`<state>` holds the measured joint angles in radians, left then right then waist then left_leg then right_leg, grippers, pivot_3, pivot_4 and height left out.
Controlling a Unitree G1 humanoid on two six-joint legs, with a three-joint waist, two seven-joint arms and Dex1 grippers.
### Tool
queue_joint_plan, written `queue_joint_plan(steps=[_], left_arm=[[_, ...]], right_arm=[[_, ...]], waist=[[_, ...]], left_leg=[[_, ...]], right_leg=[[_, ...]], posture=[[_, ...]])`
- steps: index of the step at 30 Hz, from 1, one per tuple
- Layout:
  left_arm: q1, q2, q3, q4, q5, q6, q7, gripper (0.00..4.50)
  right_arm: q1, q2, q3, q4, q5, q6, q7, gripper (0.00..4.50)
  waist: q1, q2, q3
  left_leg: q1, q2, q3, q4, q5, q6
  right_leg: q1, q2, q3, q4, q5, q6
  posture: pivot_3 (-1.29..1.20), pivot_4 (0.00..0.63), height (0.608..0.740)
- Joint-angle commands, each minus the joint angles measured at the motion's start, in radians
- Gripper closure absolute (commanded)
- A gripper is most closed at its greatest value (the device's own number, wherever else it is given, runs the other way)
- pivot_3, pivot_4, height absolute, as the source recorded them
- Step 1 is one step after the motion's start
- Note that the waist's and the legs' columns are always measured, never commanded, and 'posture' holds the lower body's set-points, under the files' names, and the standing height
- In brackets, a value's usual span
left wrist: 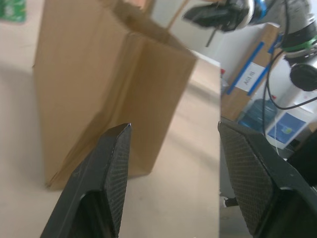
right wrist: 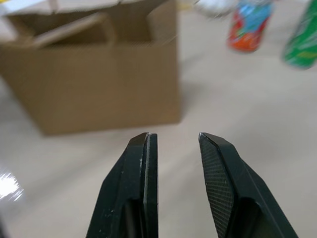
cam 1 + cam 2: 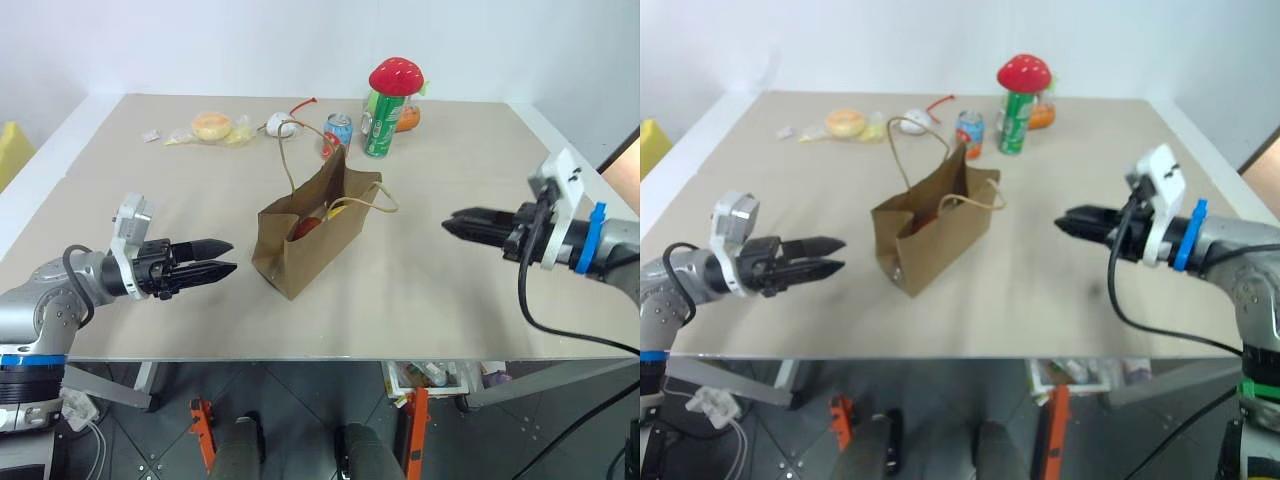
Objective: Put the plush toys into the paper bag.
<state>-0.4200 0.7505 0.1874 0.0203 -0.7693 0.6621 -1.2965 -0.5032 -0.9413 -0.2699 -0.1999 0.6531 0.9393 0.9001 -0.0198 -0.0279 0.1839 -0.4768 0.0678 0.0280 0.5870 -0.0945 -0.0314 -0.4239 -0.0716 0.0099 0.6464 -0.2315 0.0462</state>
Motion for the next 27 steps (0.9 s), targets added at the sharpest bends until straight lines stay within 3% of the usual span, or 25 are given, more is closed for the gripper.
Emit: queue_joint_plan(steps=[1,11,12,14,16,24,27], left_arm=[[0.015,0.023,0.047,-0.053,0.028,-0.118,-0.036,1.58],[-0.004,-0.062,0.066,-0.07,0.058,-0.229,0.092,1.58],[-0.006,-0.066,0.069,-0.07,0.047,-0.212,0.108,1.19],[0.001,-0.059,0.069,-0.088,0.022,-0.172,0.12,1.09],[0.011,-0.057,0.07,-0.112,-0.004,-0.143,0.124,0.2],[0.023,-0.106,0.012,-0.205,-0.007,-0.136,0.161,0.2],[0.001,-0.134,-0.022,-0.158,0.07,-0.21,0.182,0.2]], right_arm=[[0.094,0.06,0.035,-0.197,0.102,0.028,0.006,4.46],[0.029,0.167,0.214,-0.213,0.063,0.026,-0.075,4.46],[0.021,0.172,0.227,-0.207,0.056,0.024,-0.079,4.5],[0.002,0.181,0.253,-0.194,0.042,0.019,-0.078,4.5],[-0.015,0.189,0.271,-0.183,0.033,0.016,-0.078,4.5],[-0.128,0.284,0.368,-0.088,-0.043,-0.022,-0.11,4.5],[-0.166,0.323,0.393,-0.053,-0.074,-0.043,-0.119,4.5]], waist=[[-0.002,0.0,0.0],[0.0,0.0,0.0],[0.0,0.0,0.0],[0.0,0.0,0.0],[0.0,-0.001,0.0],[0.0,-0.001,0.0],[0.0,-0.001,0.0]], left_leg=[[0.001,0.0,0.0,0.0,0.0,0.0],[0.001,0.0,0.0,0.002,0.0,0.0],[0.001,0.0,0.0,0.002,0.0,0.0],[0.001,0.0,0.0,0.002,0.0,0.0],[0.0,0.0,0.0,0.002,0.0,0.001],[0.001,0.0,0.0,0.002,0.0,0.001],[0.001,0.0,-0.001,0.003,0.001,0.001]], right_leg=[[0.0,0.0,0.0,0.0,0.0,0.0],[0.001,0.0,0.0,0.0,0.001,0.0],[0.001,0.0,0.0,0.0,0.001,0.0],[0.001,0.0,0.0,0.0,0.001,0.001],[0.001,0.0,0.0,0.0,0.001,0.001],[0.002,0.001,0.0,0.0,0.001,0.001],[0.002,0.001,0.0,0.0,0.003,0.001]], posture=[[0.0,0.15,0.74],[0.0,0.15,0.74],[0.0,0.15,0.74],[0.0,0.15,0.74],[0.0,0.15,0.74],[0.0,0.15,0.74],[0.0,0.15,0.74]])
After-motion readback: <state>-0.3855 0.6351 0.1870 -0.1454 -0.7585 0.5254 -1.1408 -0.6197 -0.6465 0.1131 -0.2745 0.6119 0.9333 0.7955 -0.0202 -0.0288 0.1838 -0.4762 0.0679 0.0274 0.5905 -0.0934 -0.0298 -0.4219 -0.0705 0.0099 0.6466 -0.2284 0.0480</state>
